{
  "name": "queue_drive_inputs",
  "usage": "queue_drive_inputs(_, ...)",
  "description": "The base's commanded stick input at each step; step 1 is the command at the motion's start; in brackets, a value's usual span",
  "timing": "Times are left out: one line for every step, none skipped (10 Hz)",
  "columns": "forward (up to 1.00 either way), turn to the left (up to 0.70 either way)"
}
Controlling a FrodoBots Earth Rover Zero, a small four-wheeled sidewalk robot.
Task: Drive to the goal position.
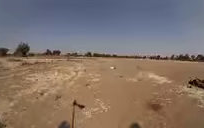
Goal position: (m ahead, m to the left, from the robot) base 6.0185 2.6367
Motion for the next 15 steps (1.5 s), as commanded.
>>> queue_drive_inputs(0.5,0.0)
queue_drive_inputs(0.5,0.0)
queue_drive_inputs(0.5,0.0)
queue_drive_inputs(0.5,0.0)
queue_drive_inputs(0.5,0.0)
queue_drive_inputs(0.5,0.0)
queue_drive_inputs(0.5,0.0)
queue_drive_inputs(0.5,0.0)
queue_drive_inputs(0.5,0.0)
queue_drive_inputs(0.5,0.0)
queue_drive_inputs(0.5,0.0)
queue_drive_inputs(0.5,0.0)
queue_drive_inputs(0.5,0.0)
queue_drive_inputs(0.5,0.0)
queue_drive_inputs(0.5,0.0)
